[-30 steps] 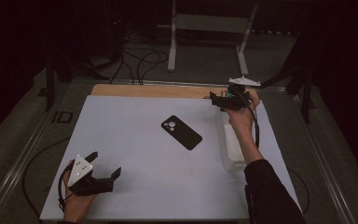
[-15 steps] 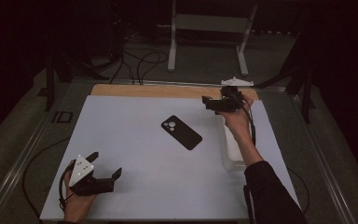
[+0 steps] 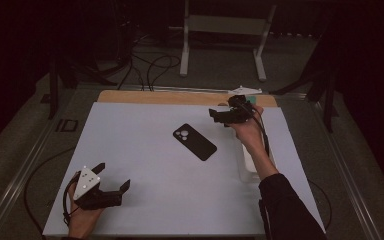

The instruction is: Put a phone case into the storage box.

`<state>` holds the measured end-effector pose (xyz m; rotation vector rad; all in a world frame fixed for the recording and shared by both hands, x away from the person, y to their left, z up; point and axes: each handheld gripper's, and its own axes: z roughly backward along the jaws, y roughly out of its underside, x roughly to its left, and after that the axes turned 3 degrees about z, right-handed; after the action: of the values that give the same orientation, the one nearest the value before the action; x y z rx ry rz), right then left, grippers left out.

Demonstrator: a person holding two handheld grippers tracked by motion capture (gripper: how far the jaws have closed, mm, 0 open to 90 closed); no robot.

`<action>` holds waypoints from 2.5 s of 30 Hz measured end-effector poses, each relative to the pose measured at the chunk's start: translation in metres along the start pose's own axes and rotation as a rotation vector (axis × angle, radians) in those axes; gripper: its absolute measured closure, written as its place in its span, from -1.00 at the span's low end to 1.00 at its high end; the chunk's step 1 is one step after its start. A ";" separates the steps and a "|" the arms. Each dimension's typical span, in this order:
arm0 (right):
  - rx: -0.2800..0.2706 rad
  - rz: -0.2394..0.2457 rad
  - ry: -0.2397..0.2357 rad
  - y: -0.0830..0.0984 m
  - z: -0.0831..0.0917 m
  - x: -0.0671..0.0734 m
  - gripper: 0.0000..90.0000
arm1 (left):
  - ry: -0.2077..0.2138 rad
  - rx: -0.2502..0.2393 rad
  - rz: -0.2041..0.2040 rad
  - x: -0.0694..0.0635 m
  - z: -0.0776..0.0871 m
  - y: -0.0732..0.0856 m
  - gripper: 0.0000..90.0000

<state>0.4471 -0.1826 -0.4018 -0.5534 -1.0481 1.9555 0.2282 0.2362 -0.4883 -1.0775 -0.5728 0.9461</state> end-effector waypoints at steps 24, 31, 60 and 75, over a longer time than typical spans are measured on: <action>0.147 0.056 -0.086 0.014 -0.026 0.022 -0.81 | 0.002 -0.001 0.000 0.000 0.000 0.000 -1.00; 0.173 0.068 -0.100 0.016 -0.031 0.029 -0.81 | 0.002 -0.001 -0.002 -0.001 0.000 0.000 -1.00; 0.304 0.085 -0.141 0.033 -0.058 0.046 -0.81 | 0.005 0.000 -0.004 -0.001 -0.001 0.000 -1.00; 0.382 0.087 -0.155 0.044 -0.072 0.053 -0.81 | 0.006 -0.001 -0.003 -0.001 0.000 0.000 -1.00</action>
<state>0.4466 -0.1189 -0.4782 -0.2419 -0.7213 2.2326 0.2281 0.2352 -0.4883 -1.0795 -0.5695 0.9399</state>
